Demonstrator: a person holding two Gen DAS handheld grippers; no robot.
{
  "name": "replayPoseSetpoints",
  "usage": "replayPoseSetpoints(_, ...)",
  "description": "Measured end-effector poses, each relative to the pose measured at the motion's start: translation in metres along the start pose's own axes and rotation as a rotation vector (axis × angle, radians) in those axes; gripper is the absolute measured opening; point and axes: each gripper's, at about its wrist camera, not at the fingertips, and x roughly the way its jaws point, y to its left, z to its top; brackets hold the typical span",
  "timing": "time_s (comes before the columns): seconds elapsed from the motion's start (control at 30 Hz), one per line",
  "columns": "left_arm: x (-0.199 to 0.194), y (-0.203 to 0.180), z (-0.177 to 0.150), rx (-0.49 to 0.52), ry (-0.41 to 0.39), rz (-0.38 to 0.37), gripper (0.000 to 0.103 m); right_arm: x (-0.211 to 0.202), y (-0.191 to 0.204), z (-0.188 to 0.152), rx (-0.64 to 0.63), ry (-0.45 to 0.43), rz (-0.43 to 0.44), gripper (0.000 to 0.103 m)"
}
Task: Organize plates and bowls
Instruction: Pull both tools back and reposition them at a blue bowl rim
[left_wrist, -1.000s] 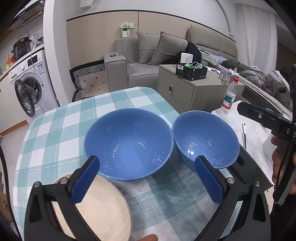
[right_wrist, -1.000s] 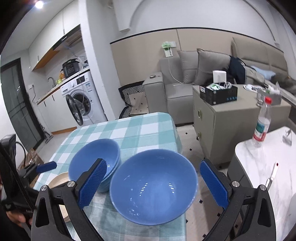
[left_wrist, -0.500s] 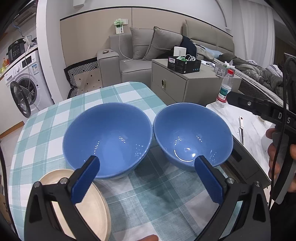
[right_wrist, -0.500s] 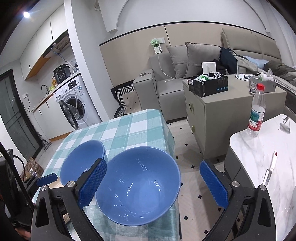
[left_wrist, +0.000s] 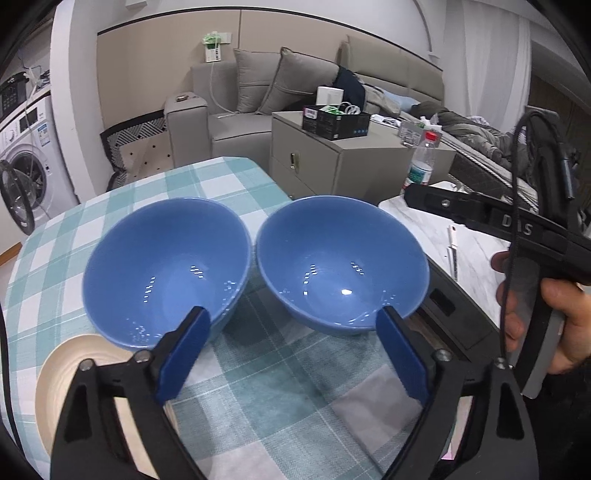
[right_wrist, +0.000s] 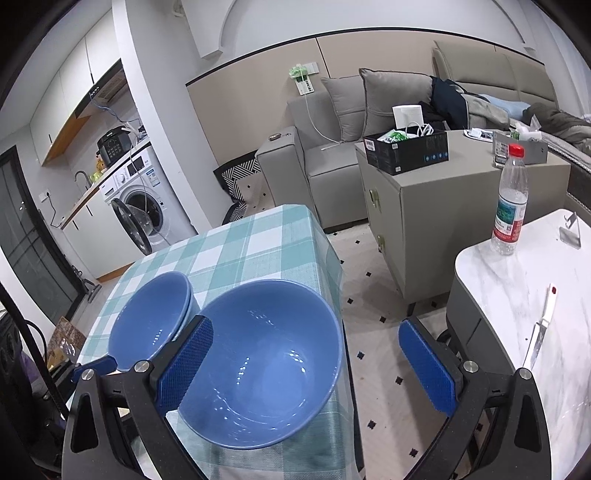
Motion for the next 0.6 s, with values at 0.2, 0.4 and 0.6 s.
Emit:
replayPoseSetpoints(0.2, 0.007, -0.003, 0.001, -0.003, 0.021, -0.019, 0.068, 0.006, -0.007, -0.002, 0.014, 0.014, -0.012, 0.102)
replayPoseSetpoints(0.4, 0.020, -0.006, 0.003, -0.016, 0.055, -0.034, 0.063, 0.013, -0.010, -0.004, 0.028, 0.030, -0.006, 0.102)
replayPoseSetpoints(0.6, 0.033, -0.003, 0.006, -0.041, 0.068, -0.019, 0.062, 0.023, -0.010, -0.007, 0.028, 0.050, -0.022, 0.102)
